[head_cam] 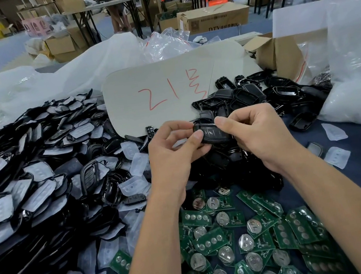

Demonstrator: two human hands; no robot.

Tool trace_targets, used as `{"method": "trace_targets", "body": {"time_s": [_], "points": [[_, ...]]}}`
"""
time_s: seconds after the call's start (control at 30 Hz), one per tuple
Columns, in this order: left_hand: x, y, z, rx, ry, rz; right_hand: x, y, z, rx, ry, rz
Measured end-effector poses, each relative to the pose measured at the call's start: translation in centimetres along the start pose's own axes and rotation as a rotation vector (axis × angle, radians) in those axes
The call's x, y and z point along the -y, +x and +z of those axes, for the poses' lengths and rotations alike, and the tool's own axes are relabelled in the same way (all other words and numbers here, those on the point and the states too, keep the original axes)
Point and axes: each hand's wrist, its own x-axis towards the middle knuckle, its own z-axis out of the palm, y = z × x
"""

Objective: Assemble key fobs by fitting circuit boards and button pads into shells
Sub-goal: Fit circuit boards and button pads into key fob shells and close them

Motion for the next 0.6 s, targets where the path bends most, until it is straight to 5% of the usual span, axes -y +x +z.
{"method": "trace_targets", "body": {"time_s": [0.13, 0.27, 0.6], "points": [[-0.1, -0.3, 0.3, -0.010, 0.143, 0.074, 0.3, -0.3, -0.7, 0.002, -0.122, -0.088], [-0.3, -0.9, 1.4, 0.002, 0.008, -0.013, 0.9, -0.5, -1.0, -0.015, -0.089, -0.087], [1.4, -2.0, 10.9, 0.114, 0.373, -0.029, -0.2, -3.4, -6.7, -0.319, -0.130, 0.208]]}}
